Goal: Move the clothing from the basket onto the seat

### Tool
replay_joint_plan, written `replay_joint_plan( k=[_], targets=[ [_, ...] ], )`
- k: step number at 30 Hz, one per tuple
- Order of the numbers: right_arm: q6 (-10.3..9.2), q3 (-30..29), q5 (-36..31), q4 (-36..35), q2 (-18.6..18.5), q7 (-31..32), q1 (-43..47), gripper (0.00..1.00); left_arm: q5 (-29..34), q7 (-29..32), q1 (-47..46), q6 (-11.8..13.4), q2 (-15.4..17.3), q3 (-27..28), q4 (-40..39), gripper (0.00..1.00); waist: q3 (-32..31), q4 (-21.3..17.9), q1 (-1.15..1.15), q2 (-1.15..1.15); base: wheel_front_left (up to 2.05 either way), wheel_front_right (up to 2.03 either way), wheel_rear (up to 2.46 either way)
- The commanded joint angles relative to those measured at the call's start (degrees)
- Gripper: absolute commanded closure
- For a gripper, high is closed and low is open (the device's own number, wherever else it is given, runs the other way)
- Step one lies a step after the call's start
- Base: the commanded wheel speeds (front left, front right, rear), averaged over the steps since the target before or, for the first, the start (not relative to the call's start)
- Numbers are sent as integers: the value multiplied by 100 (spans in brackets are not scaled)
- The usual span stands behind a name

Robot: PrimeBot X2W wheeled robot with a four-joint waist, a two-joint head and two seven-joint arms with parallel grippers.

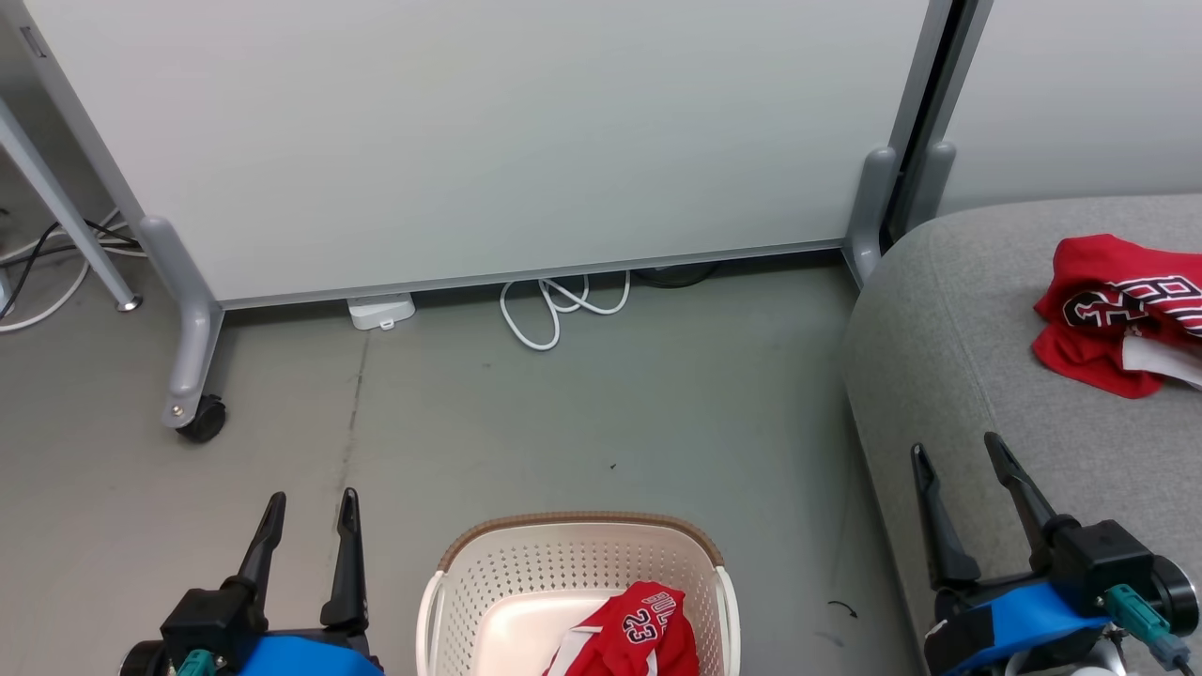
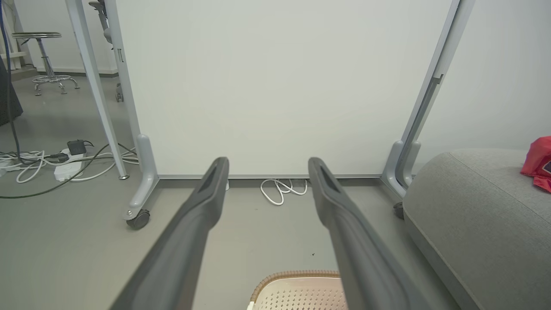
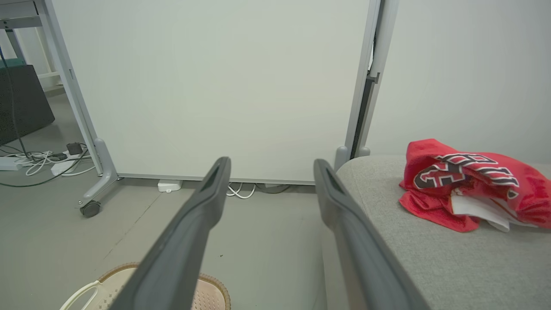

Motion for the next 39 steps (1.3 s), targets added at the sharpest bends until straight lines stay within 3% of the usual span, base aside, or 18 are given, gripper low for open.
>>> replay_joint_plan(
  k=[1,9,14,39],
  targets=[
    [3,8,8,-26,-2,13,49,0,-35,-28,-35,-7,44,-8,8,0,11,-3,0,0,0,0,0],
    [3,70,9,-111,-1,16,-65,0,-79,-28,-134,-7,84,-67,81,0,199,-39,0,0,0,0,0],
    [3,141,-3,-202,-1,11,-224,0,-120,-28,-376,-7,154,-399,520,0,536,-110,0,0,0,0,0],
    [3,805,234,-573,1,-296,-1789,0,-1290,-29,-3009,-5,412,-2777,3394,0,3672,-1387,0,0,0,0,0]
  ],
)
